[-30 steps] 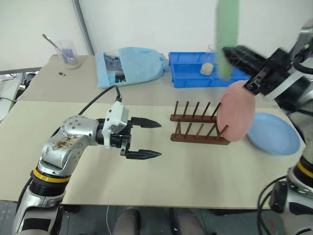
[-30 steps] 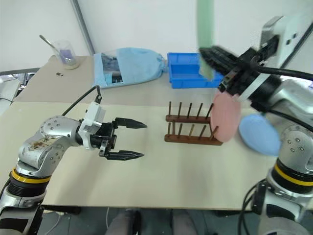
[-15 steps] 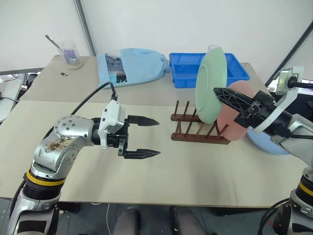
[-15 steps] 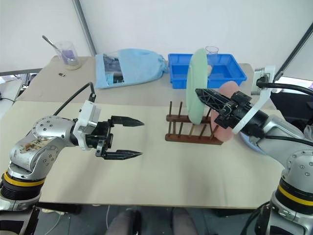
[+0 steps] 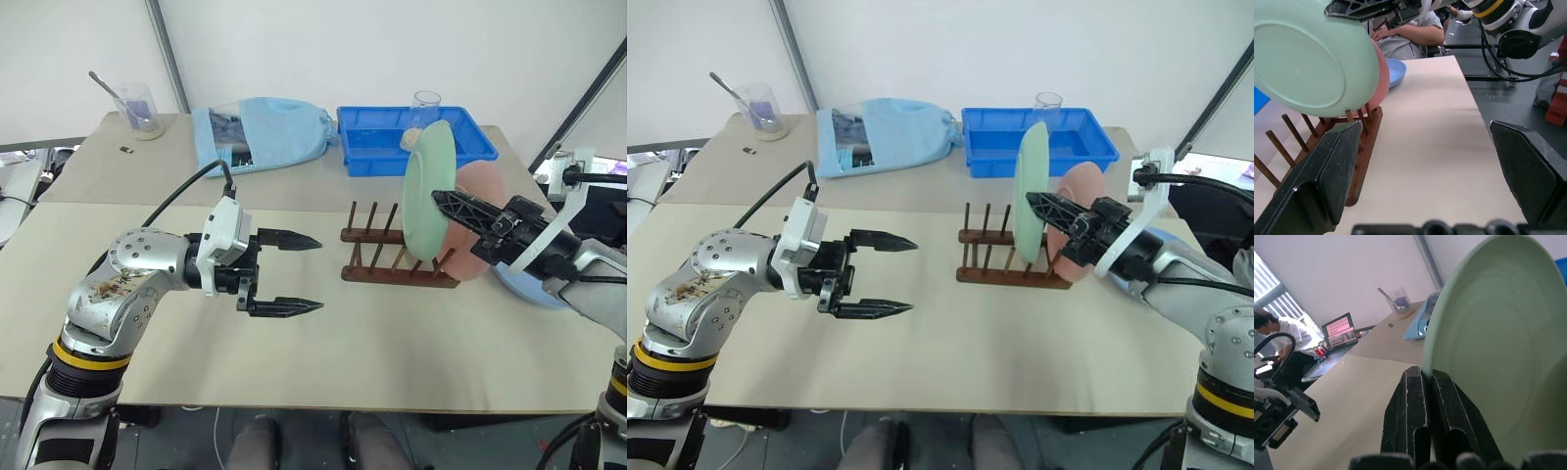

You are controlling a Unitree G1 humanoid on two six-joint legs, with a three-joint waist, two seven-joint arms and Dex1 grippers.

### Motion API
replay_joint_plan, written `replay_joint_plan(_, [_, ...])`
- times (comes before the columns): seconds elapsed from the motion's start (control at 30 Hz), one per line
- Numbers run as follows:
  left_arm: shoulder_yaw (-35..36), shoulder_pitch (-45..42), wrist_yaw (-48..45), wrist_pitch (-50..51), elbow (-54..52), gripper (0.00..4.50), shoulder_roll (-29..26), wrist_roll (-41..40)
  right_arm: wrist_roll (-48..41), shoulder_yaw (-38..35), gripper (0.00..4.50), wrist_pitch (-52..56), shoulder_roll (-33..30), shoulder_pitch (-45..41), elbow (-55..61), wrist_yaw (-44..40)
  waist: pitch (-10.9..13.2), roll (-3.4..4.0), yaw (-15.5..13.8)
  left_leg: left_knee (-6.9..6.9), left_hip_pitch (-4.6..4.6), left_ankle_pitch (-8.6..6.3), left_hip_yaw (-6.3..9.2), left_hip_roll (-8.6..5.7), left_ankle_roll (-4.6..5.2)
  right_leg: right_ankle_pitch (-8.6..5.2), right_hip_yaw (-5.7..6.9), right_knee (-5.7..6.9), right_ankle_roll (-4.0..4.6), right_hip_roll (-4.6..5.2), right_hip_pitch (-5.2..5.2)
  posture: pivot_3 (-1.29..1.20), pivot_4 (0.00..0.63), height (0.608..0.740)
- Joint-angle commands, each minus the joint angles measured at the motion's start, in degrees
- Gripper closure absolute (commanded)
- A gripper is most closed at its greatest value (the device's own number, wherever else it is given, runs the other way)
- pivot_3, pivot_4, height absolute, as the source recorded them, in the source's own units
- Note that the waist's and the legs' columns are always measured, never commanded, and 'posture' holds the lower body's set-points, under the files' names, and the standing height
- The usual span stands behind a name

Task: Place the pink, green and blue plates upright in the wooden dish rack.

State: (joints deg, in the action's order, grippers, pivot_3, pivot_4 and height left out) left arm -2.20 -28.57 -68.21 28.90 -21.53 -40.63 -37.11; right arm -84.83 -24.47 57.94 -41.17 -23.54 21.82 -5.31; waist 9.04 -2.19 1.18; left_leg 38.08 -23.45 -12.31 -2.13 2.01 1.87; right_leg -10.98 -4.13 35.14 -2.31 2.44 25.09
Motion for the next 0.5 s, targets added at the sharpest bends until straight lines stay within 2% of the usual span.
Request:
replay_joint_plan(0.03, [0.5,-0.7,0.4,-0.6,-1.2,0.00,0.1,-0.3,-0.4,0.7,4.48,-0.8,-1.1,-2.6,-2.6,1.9,0.0,0.00,0.0,0.00,0.01,0.00,0.00,0.00,0.00,0.00,0.00,0.00,0.00,-0.01,0.00,0.00,0.150,0.740])
replay_joint_plan(0.23, [0.3,-0.2,0.9,-1.0,-1.5,0.00,0.5,0.1,-0.5,2.7,4.48,1.0,-2.4,-5.5,-7.8,4.6,0.0,0.00,-0.1,0.00,-0.03,0.00,0.00,0.00,0.00,0.01,0.00,-0.02,-0.02,0.00,0.00,0.00,0.150,0.740])
replay_joint_plan(0.5, [-0.2,-0.1,1.2,-0.6,-1.8,0.00,0.8,-0.2,2.3,1.8,1.69,-1.6,-2.8,-8.2,-5.1,3.4,0.0,0.00,-0.2,0.00,-0.11,0.00,0.02,-0.01,0.00,0.07,0.01,-0.07,-0.13,0.00,0.03,0.00,0.150,0.740])
